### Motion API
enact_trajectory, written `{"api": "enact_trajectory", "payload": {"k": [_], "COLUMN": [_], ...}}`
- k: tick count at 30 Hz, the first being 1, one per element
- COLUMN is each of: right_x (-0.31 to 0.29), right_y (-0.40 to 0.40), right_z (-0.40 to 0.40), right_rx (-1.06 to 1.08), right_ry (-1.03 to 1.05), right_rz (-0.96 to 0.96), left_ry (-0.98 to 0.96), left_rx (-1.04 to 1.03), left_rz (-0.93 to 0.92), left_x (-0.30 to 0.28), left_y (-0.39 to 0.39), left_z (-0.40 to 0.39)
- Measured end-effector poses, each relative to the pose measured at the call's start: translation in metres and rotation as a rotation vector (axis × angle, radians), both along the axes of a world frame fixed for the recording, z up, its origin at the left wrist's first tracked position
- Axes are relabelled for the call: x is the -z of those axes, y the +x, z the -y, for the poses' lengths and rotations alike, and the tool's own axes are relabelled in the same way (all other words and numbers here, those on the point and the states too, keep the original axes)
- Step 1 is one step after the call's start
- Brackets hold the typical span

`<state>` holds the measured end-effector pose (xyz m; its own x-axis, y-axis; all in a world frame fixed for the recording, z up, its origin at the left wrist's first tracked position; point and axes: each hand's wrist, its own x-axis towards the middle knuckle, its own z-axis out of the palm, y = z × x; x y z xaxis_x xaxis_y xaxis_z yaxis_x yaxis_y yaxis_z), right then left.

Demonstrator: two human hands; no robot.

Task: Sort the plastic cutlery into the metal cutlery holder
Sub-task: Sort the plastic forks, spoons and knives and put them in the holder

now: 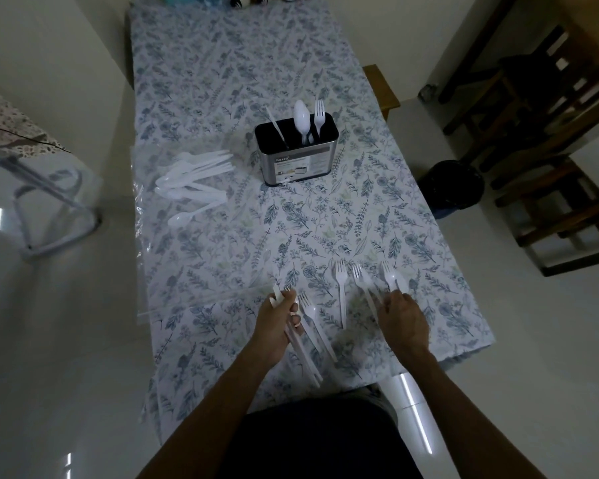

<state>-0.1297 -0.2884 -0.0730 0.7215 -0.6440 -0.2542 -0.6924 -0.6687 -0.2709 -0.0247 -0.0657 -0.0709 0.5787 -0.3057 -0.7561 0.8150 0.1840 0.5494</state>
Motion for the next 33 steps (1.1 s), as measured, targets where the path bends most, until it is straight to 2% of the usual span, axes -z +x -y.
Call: {"api": "enact_trajectory", "payload": {"k": [4,9,11,13,17,20,23,27,30,33], "right_x": [-0.024,-0.048,-0.046,-0.038,-0.008,0.012,0.012,-0.013,-0.041,-0.058], "right_y": [0.001,0.004,0.003,0.000,-0.019,-0.024,-0.022,-0.016,-0.002,0.014], "right_z": [-0.024,-0.069,-0.062,-0.034,0.039,0.055,0.048,0.022,-0.021,-0.070], "right_rx": [0.034,-0.184,-0.235,-0.132,0.078,0.039,0.031,0.176,-0.058,-0.343], "right_ry": [0.247,0.471,0.495,0.440,0.050,0.028,0.021,0.105,0.286,0.446], "right_rz": [0.088,0.095,0.099,0.102,0.008,-0.051,-0.037,0.146,0.270,0.295], "left_ry": [0.007,0.027,0.036,0.024,-0.044,-0.099,-0.026,0.067,0.066,-0.006], "left_rx": [0.111,0.236,0.190,0.089,-0.082,-0.179,-0.193,-0.146,-0.119,-0.039], "left_rz": [0.103,0.177,0.154,0.072,-0.024,-0.029,-0.027,-0.008,0.037,0.085], "left_x": [-0.003,-0.009,-0.010,-0.008,-0.006,-0.007,-0.007,-0.010,-0.013,-0.023], "left_y": [-0.002,-0.007,-0.010,-0.008,0.000,0.005,0.008,0.009,0.009,0.007], "left_z": [0.003,0.017,0.019,0.018,0.007,0.001,-0.002,-0.004,-0.003,0.004]}}
